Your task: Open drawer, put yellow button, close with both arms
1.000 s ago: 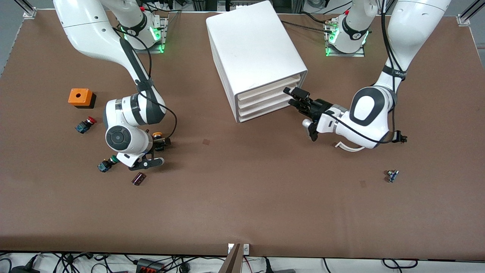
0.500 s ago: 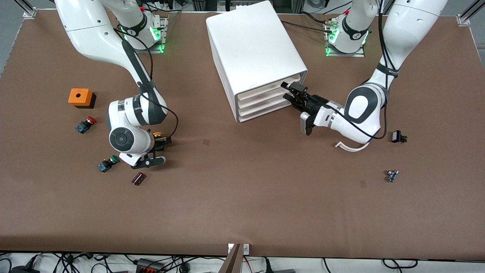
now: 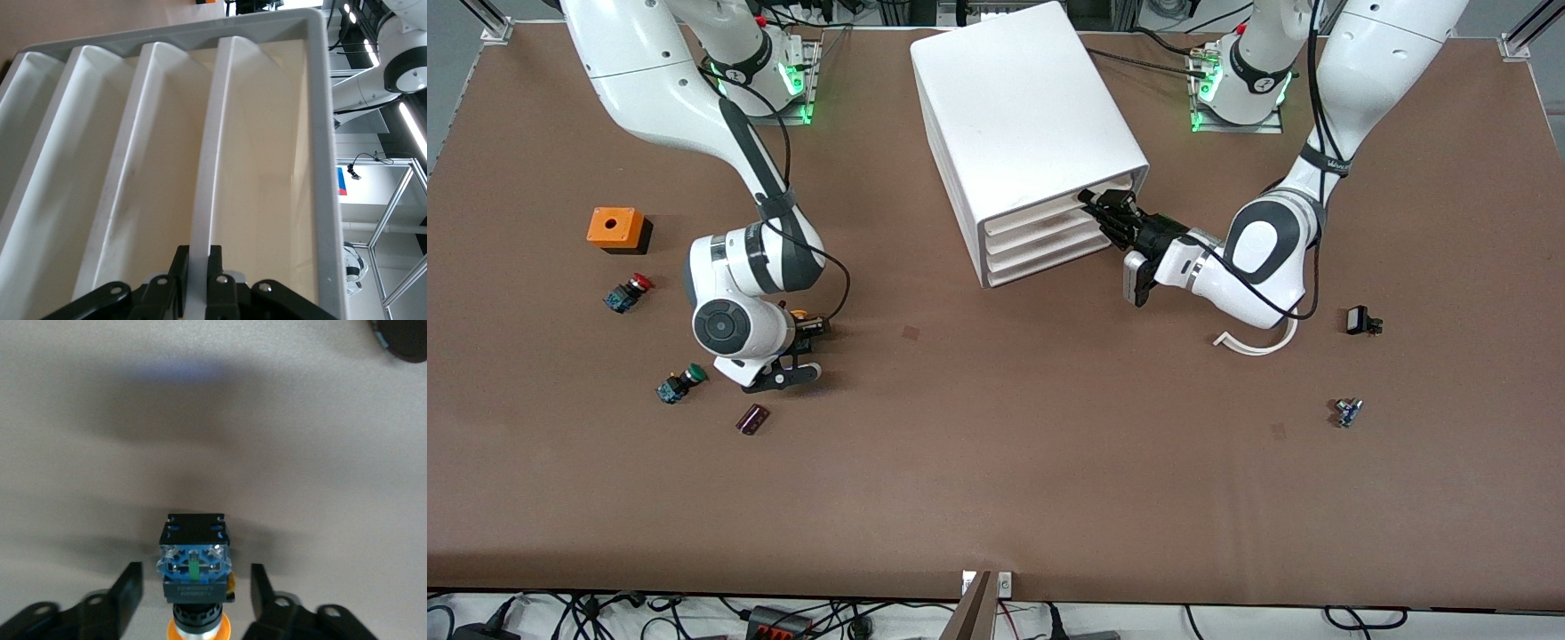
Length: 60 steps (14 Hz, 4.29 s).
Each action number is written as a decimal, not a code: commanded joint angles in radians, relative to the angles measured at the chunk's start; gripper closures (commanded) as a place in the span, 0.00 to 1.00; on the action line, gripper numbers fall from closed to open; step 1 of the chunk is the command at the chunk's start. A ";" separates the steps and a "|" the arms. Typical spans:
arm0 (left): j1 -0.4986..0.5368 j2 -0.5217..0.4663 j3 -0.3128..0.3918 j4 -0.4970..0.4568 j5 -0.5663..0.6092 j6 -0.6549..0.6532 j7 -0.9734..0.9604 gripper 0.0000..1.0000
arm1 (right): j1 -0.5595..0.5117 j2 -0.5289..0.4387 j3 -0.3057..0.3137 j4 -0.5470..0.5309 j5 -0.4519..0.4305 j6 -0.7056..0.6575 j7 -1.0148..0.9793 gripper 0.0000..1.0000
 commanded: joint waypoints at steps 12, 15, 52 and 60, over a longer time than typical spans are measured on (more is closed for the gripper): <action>0.029 0.199 0.096 0.326 0.023 0.018 -0.011 0.75 | 0.028 -0.067 0.004 0.171 0.009 -0.073 -0.010 0.98; 0.037 0.188 0.099 0.358 0.077 0.008 -0.110 0.00 | 0.034 -0.086 0.007 0.301 0.009 -0.121 -0.016 1.00; 0.069 0.052 0.128 0.624 1.037 -0.051 -0.994 0.00 | 0.491 0.129 0.149 0.761 -0.002 -0.180 0.520 1.00; 0.072 0.050 0.125 0.625 1.026 -0.043 -0.994 0.00 | 0.507 0.129 0.142 0.764 -0.004 -0.233 0.515 0.33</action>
